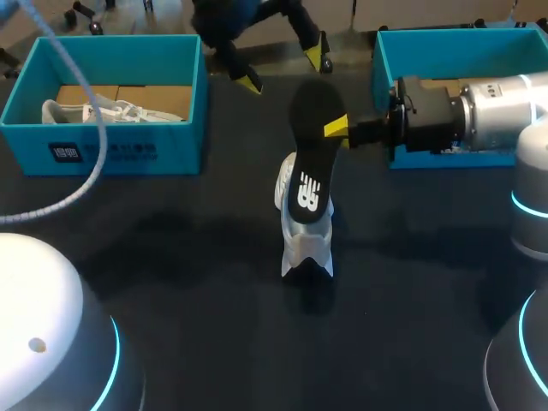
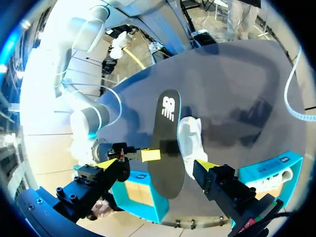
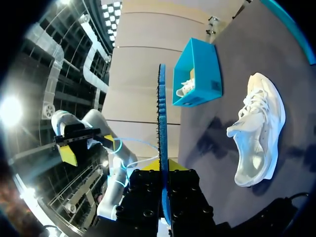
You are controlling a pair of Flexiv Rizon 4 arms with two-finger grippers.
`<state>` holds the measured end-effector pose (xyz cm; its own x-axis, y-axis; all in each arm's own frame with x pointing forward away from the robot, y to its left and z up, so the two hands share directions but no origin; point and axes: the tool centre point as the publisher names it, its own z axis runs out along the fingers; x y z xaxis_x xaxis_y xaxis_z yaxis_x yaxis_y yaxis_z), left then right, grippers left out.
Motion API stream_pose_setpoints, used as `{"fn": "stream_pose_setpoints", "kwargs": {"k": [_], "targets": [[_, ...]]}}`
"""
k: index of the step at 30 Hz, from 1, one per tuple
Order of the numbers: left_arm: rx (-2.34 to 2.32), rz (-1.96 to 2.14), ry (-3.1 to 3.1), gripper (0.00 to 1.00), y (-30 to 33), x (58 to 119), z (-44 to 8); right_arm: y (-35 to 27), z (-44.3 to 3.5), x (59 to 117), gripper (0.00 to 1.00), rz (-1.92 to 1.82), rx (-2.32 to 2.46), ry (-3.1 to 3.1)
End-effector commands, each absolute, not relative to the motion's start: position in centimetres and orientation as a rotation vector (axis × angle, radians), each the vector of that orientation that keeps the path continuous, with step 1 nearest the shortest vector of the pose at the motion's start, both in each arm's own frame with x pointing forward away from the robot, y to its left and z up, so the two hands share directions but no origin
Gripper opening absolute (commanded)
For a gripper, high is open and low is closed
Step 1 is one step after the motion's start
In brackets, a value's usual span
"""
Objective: Take the shoe out of the shoebox, open the shoe tongue, remove and reinsert the insole, then place the shoe into the shoebox
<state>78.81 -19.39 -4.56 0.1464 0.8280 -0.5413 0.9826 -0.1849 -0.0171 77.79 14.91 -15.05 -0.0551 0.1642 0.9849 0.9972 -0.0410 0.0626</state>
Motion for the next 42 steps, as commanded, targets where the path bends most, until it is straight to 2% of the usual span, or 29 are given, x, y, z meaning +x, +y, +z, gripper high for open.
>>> {"fn": "stream_pose_setpoints", "kwargs": {"k": [1, 15, 42], "targets": [[1.834, -0.888, 1.535, 1.00, -18.3, 78.3, -5.4, 14.6, -14.6, 77.3, 0.00, -1.196, -1.350, -1.352], [1.510, -1.070, 1.322, 1.00, -17.6, 78.0, -6.2, 14.0, -14.0, 77.0, 0.00, -1.205, -1.359, -1.334], [1.394, -1.110, 1.275, 1.00, -16.4, 76.8, -8.5, 13.8, -13.7, 77.0, 0.00, -1.210, -1.375, -1.320]]}}
